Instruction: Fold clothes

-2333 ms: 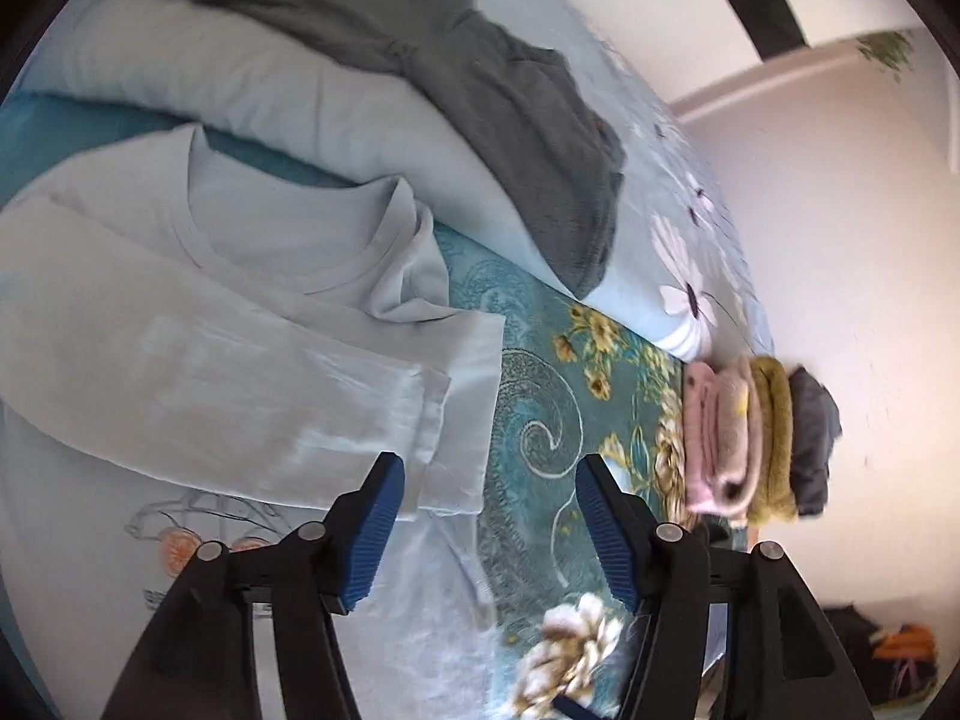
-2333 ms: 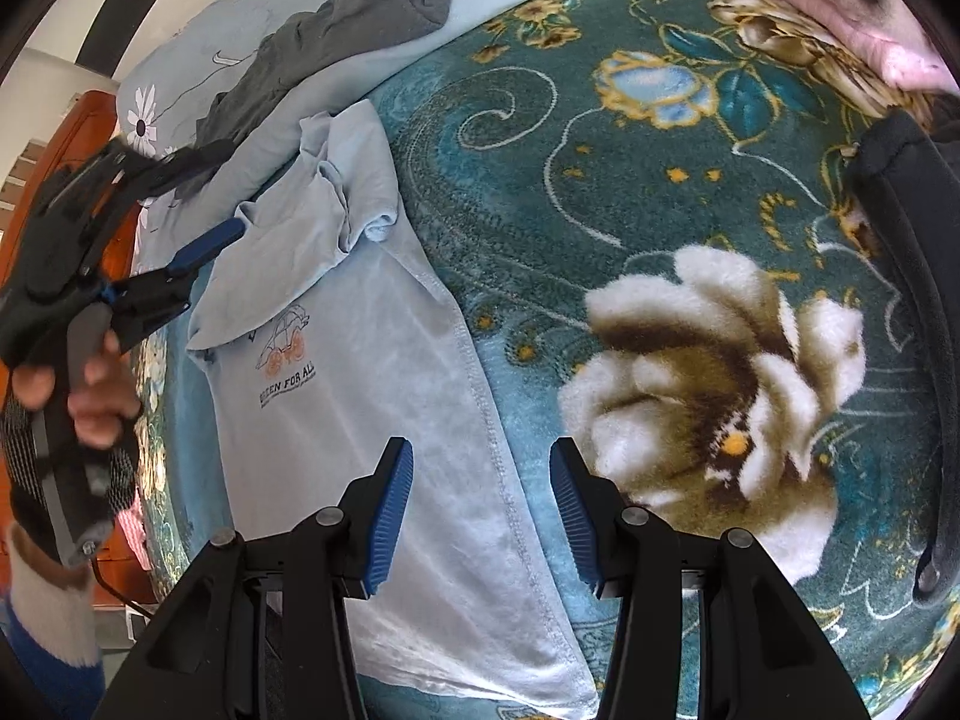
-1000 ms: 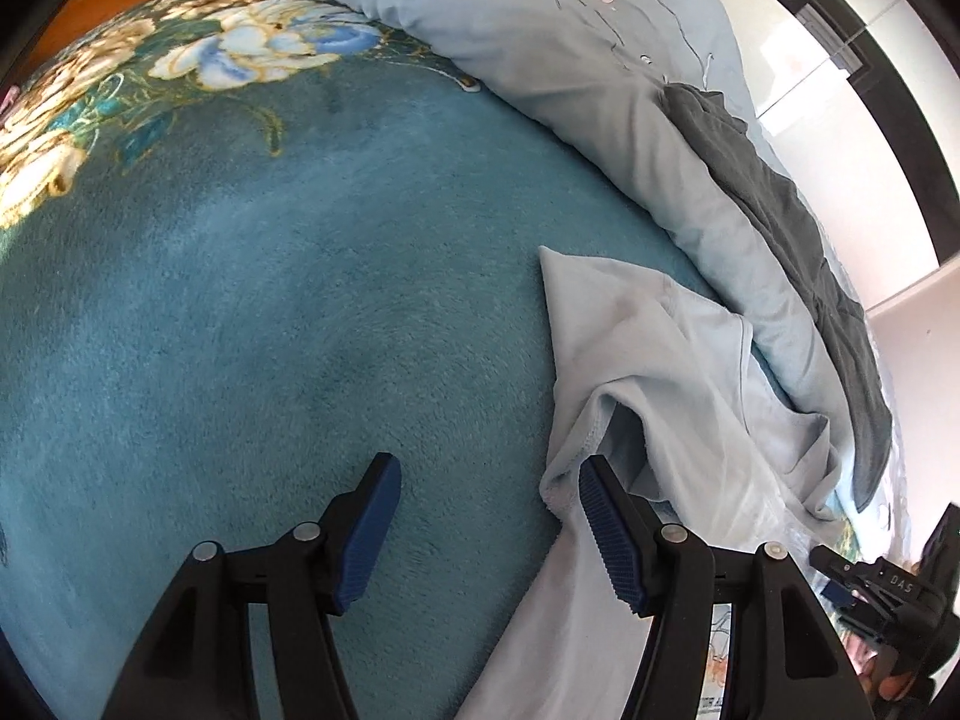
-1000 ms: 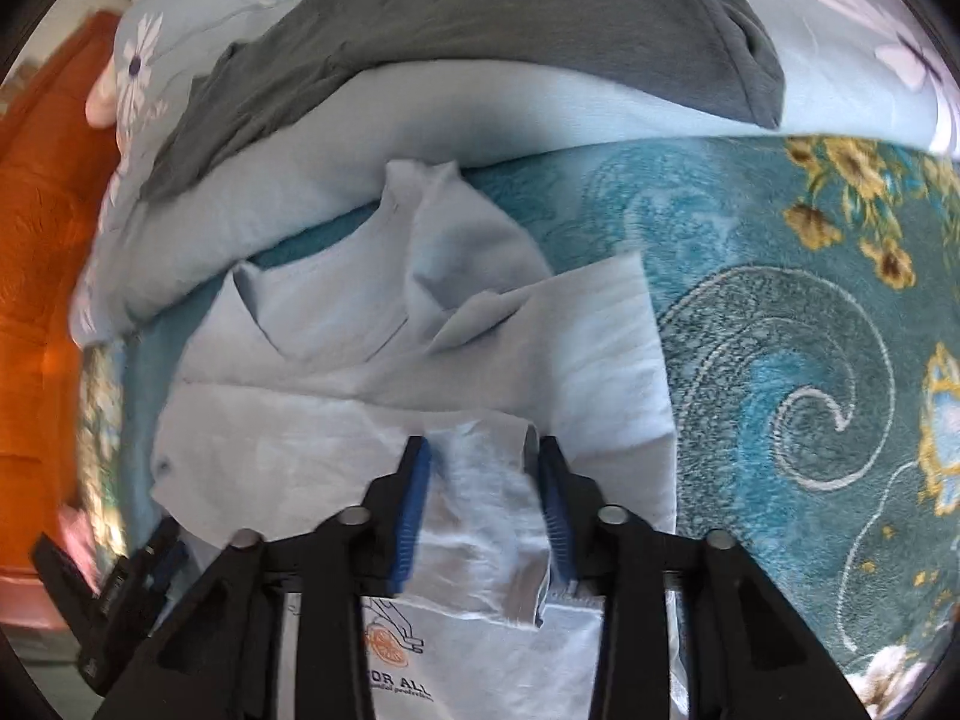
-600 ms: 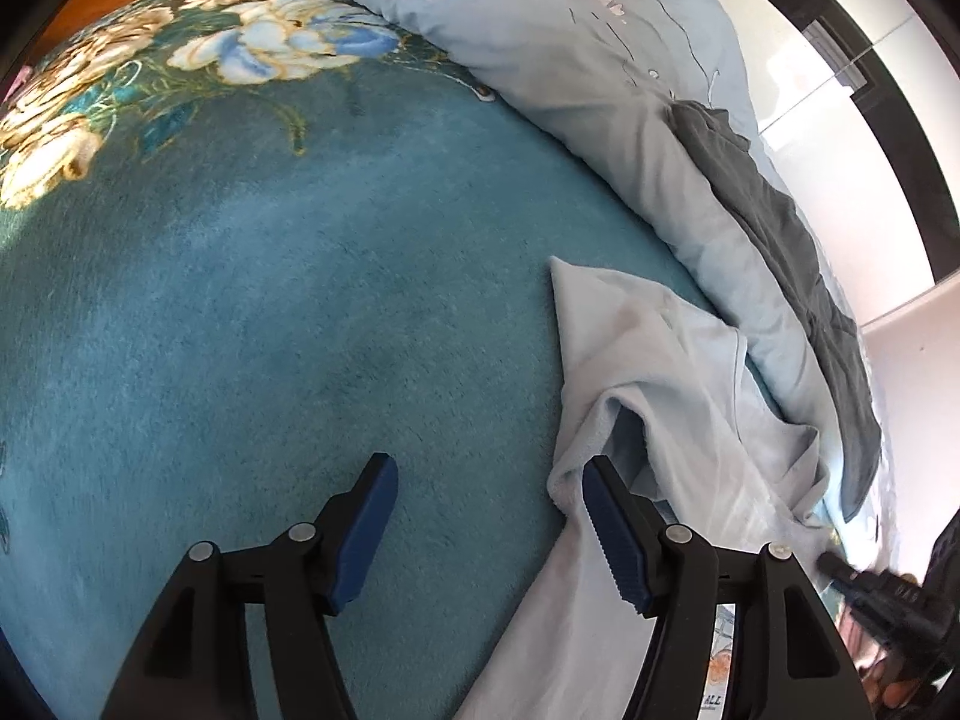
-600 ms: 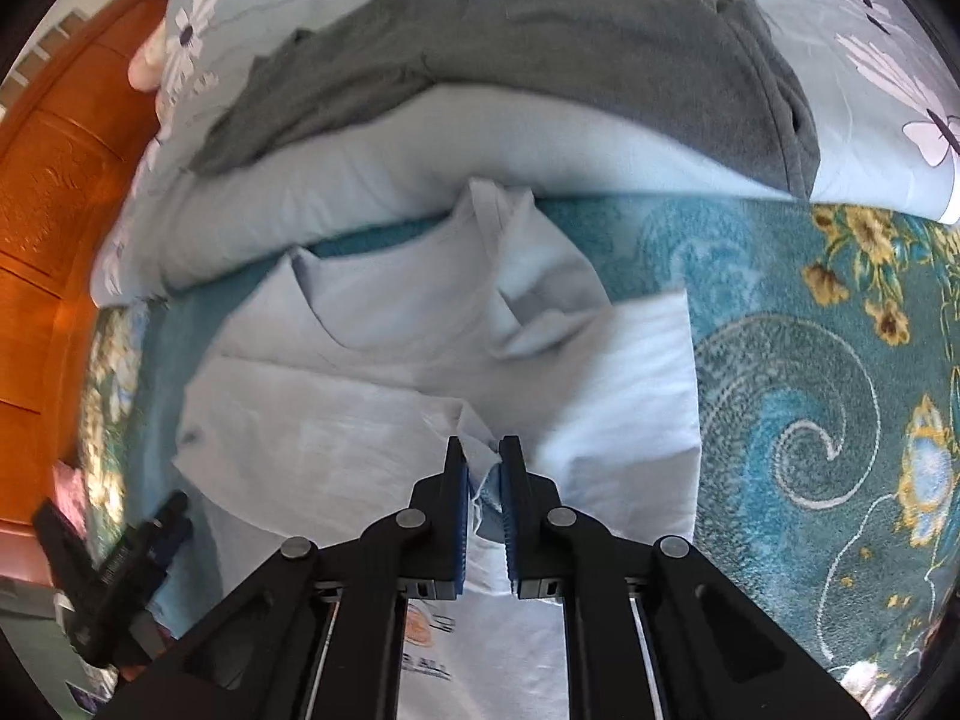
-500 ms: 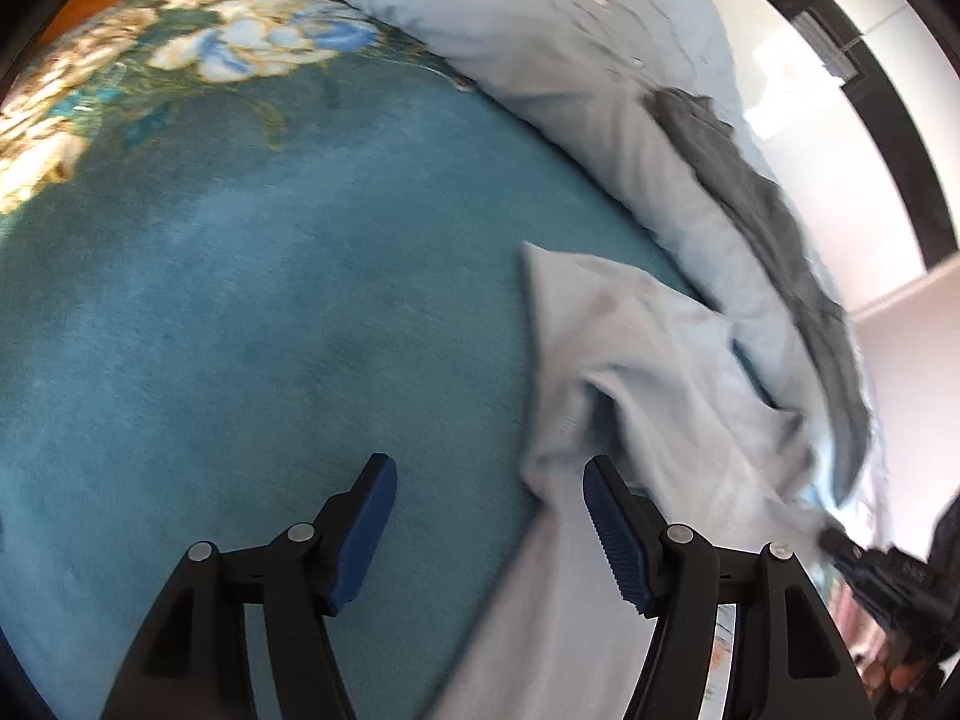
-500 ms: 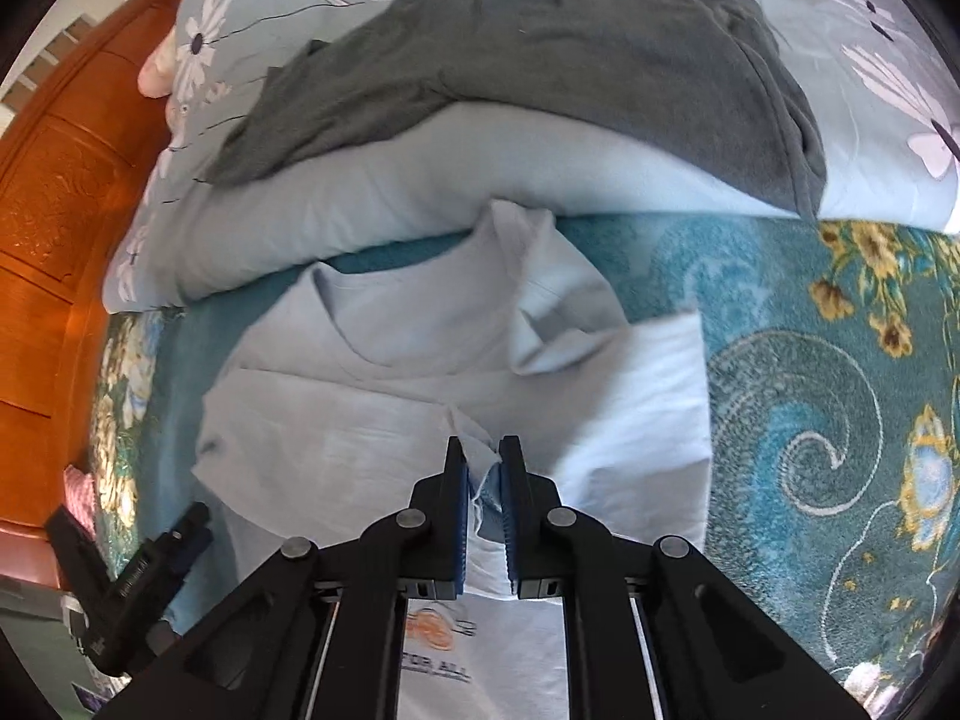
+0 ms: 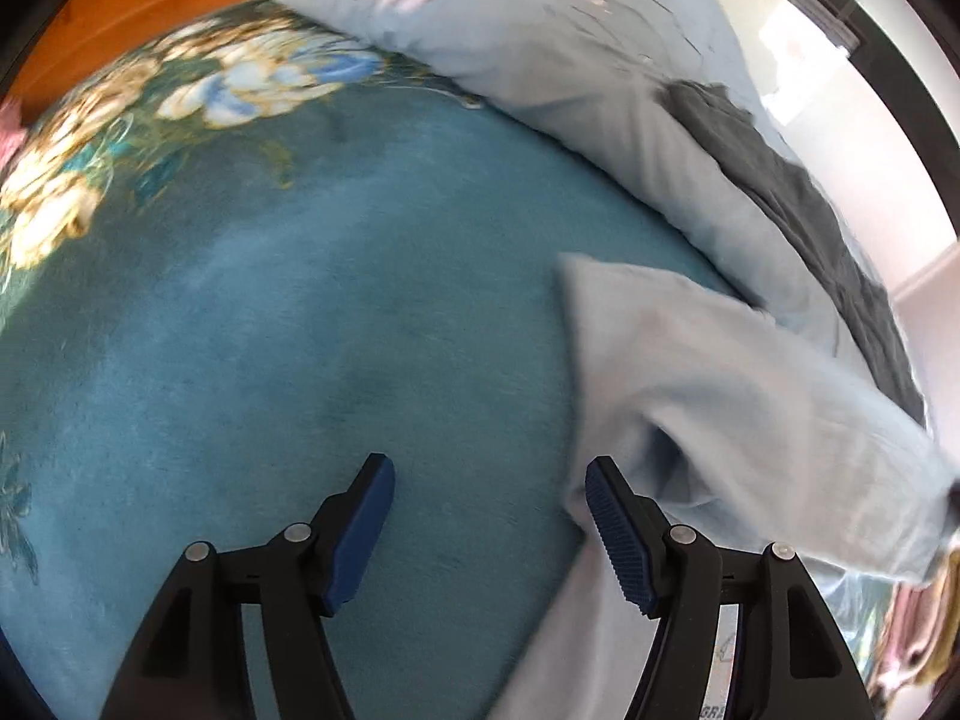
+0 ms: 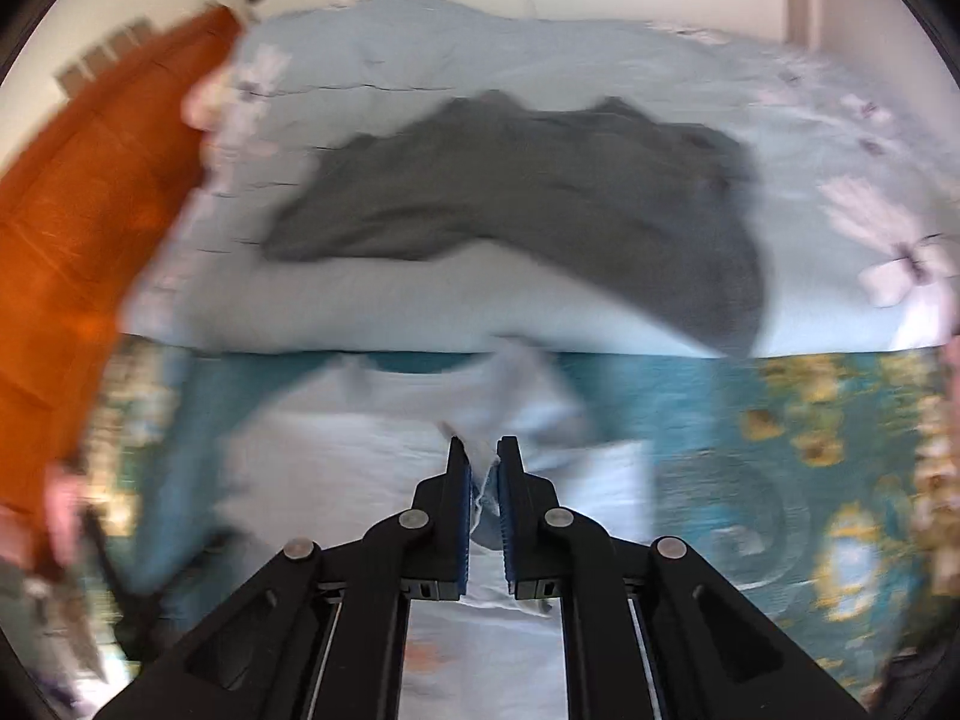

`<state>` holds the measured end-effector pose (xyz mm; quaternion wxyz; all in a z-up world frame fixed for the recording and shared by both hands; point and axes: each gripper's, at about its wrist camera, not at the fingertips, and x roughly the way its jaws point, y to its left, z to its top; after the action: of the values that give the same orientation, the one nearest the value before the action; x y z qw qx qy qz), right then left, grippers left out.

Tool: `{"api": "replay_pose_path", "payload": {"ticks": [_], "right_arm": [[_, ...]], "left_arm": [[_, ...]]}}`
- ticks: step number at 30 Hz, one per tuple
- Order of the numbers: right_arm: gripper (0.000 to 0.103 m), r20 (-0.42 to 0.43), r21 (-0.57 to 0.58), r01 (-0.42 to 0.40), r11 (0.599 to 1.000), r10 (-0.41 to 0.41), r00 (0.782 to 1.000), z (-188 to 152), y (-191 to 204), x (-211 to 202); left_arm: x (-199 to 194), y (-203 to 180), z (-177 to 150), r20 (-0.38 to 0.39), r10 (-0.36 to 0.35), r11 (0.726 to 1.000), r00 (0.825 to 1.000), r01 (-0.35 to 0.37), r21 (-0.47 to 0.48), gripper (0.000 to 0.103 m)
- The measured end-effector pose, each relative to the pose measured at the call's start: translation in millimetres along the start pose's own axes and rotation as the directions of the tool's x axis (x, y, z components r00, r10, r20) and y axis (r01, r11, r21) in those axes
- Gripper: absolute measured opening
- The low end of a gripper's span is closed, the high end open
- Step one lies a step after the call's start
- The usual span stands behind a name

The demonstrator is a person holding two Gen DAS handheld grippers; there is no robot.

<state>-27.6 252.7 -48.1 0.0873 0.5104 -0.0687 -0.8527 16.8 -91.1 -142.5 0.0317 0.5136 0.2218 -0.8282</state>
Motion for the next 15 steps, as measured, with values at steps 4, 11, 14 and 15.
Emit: {"api": "replay_pose_path", "payload": {"ticks": [4, 11, 14, 15], "right_arm": [[0.008, -0.132, 0.073, 0.086, 0.994, -0.075, 0.988, -17, -36, 45], [0.008, -0.156, 0.134, 0.09, 0.987, -0.068, 0.985, -18, -47, 61], [0.008, -0.157, 0.123, 0.082, 0.989, -0.062, 0.986, -13, -45, 61], [0.008, -0.158, 0.124, 0.077, 0.989, -0.057, 0.986, -12, -44, 62]], "left_arm": [[-2, -3, -1, 0.012, 0.045, 0.999, 0.999, -0.046, 0.03, 0.07], [-11, 18, 2, 0.025, -0.012, 0.998, 1.0, 0.014, -0.068, 0.07], [-12, 19, 0, -0.01, -0.107, 0.991, 0.994, 0.106, -0.086, 0.07], [-12, 17, -1, -0.022, -0.13, 0.988, 0.991, 0.128, -0.083, 0.07]]}}
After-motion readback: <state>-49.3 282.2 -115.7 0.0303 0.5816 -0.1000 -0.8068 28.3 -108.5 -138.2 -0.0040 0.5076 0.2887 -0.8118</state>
